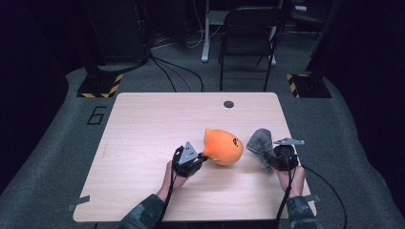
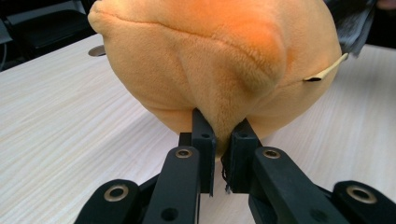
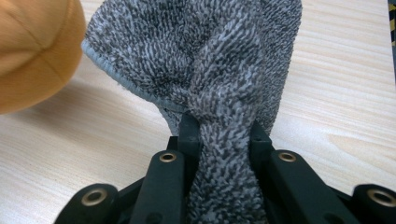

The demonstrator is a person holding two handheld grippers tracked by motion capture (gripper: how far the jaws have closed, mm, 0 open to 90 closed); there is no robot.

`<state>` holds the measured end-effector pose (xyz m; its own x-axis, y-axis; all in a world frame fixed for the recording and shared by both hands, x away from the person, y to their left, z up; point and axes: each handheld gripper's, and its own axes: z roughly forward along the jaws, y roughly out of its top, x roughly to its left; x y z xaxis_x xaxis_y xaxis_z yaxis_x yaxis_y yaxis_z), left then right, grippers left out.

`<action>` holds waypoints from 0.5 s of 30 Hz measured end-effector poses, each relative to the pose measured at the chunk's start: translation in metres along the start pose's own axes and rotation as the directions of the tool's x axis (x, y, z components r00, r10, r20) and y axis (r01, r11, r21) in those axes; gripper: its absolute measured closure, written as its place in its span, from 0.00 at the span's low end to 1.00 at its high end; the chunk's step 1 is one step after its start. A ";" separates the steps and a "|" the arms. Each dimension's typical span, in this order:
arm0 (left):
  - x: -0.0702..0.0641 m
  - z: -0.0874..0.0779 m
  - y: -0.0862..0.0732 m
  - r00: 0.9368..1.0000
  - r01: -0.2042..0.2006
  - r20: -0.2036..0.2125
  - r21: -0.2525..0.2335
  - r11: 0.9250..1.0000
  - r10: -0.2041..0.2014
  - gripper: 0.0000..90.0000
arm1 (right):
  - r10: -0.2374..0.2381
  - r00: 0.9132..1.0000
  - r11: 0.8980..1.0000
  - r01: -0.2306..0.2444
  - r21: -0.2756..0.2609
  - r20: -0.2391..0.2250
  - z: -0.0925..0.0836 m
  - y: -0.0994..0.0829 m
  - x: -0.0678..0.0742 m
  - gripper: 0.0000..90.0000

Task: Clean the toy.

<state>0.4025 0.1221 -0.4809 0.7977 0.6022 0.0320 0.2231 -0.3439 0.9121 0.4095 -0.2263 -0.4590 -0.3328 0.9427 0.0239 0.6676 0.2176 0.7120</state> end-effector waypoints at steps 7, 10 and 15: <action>0.002 -0.004 0.008 0.997 0.071 0.036 0.025 0.997 -0.071 0.93 | -0.006 1.000 1.000 0.006 -0.007 0.013 -0.001 0.000 0.000 0.83; 0.003 -0.006 0.010 0.991 0.122 0.056 0.031 0.992 -0.124 0.93 | -0.005 1.000 1.000 0.005 -0.008 0.017 -0.001 -0.001 -0.001 0.83; 0.005 -0.009 0.015 0.982 0.171 0.077 0.049 0.984 -0.174 0.93 | -0.010 1.000 1.000 0.010 -0.010 0.019 -0.002 0.000 -0.001 0.83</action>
<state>0.4049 0.1268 -0.4632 0.7873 0.5958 -0.1590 0.3835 -0.2711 0.8829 0.4082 -0.2274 -0.4581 -0.3268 0.9451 0.0031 0.6571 0.2248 0.7195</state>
